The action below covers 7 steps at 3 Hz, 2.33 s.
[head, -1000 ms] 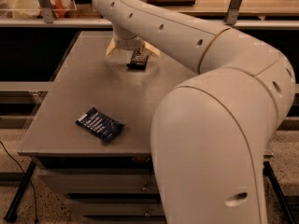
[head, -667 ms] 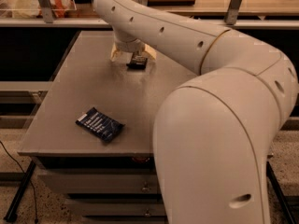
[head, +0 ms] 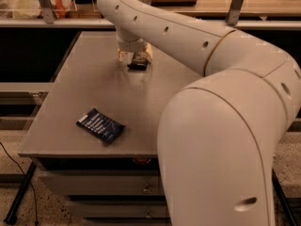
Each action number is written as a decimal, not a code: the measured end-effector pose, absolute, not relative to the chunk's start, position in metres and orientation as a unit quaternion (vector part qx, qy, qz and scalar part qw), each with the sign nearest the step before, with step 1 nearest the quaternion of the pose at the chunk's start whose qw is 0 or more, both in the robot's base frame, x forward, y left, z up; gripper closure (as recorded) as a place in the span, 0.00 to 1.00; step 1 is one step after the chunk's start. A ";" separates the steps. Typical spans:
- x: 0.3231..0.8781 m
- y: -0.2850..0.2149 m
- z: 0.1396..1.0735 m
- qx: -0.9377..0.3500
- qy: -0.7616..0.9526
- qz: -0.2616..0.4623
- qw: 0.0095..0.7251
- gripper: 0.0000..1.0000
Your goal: Move rxbar chocolate near rxbar blueberry
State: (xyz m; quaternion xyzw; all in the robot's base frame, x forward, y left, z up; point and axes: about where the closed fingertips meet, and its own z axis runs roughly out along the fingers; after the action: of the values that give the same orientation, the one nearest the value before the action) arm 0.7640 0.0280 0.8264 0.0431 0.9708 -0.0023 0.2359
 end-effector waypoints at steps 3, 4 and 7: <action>0.764 0.020 0.841 0.020 0.971 0.021 0.236 1.00; 0.764 0.006 0.867 -0.030 0.967 0.062 0.247 1.00; 0.710 0.040 0.941 -0.279 0.917 0.119 0.258 1.00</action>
Offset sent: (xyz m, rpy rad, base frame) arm -0.0048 -0.0179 0.0099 0.1028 0.0111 0.0713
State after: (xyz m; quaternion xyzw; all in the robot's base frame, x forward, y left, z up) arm 0.7098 0.0404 0.9414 -0.2789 0.9172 0.1192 0.2582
